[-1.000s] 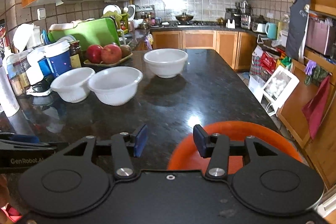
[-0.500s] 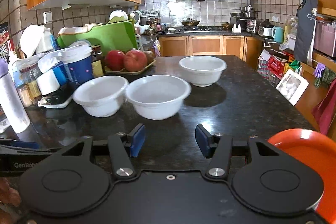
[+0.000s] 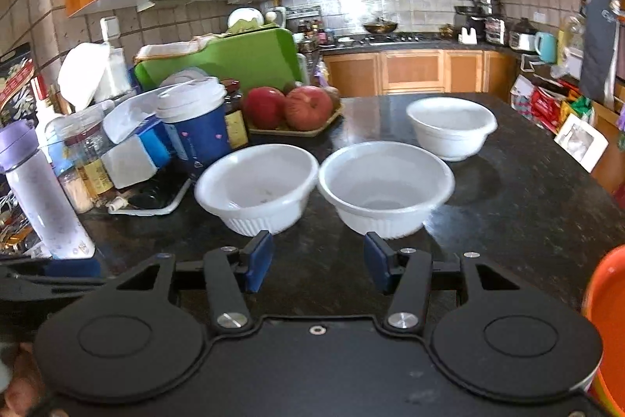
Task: Organize plates and bowls
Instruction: 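Move both tools toward the white ribbed bowls on the counter, then close both tools on the rim of one white bowl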
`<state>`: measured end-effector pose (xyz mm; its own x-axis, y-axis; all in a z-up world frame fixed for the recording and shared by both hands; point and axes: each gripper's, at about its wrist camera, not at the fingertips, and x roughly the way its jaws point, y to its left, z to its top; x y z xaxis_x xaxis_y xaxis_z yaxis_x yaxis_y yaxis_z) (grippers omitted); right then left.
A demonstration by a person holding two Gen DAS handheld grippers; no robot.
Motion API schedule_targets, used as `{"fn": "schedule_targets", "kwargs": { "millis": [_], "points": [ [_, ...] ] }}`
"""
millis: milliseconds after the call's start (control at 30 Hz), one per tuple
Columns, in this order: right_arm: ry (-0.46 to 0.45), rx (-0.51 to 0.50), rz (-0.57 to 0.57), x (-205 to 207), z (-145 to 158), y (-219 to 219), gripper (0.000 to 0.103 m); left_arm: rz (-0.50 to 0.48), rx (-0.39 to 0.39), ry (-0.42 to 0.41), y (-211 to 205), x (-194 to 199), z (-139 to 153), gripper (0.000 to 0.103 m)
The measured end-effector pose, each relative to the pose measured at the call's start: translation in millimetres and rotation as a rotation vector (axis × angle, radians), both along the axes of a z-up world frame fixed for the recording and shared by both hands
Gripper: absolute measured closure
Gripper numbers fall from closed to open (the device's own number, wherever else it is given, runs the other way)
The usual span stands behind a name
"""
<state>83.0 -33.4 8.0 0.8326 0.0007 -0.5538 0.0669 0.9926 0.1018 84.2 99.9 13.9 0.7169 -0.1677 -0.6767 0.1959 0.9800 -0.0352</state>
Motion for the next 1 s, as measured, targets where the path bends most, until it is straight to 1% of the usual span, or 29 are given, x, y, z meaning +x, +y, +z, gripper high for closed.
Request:
{"fn": "schedule_targets", "kwargs": {
  "millis": [133, 300, 333, 500, 600, 733, 867, 1000],
  "points": [
    [-0.021, -0.049, 0.015, 2.6, 2.2, 8.1, 0.049, -0.003, -0.024, 0.007, 7.7, 11.9, 1.8, 0.038],
    [-0.003, -0.049, 0.019, 11.2, 2.4, 9.7, 0.049, -0.014, -0.042, 0.019, 10.6, 25.5, 1.6, 0.039],
    [0.002, -0.049, 0.018, 12.6, 2.1, 9.4, 0.051, -0.015, -0.042, 0.017, 10.1, 26.9, 1.8, 0.039],
    [0.008, -0.061, 0.001, 17.5, 1.2, 8.9, 0.052, -0.028, -0.037, 0.016, 7.2, 35.7, 1.2, 0.039],
    [-0.003, -0.085, -0.034, 18.1, 2.6, 5.3, 0.052, -0.048, -0.048, 0.027, 4.2, 39.5, 0.7, 0.041],
    [0.006, -0.070, -0.077, 20.3, 5.1, -9.0, 0.052, -0.072, -0.060, 0.035, -1.9, 42.8, 0.5, 0.041],
    [0.018, -0.048, -0.078, 25.0, 6.4, -17.6, 0.052, -0.071, -0.056, 0.038, -9.3, 46.9, 0.1, 0.041],
    [0.007, -0.035, -0.066, 33.5, 8.8, -16.0, 0.053, -0.074, -0.056, 0.037, -10.6, 51.5, 1.2, 0.041]
  ]
}}
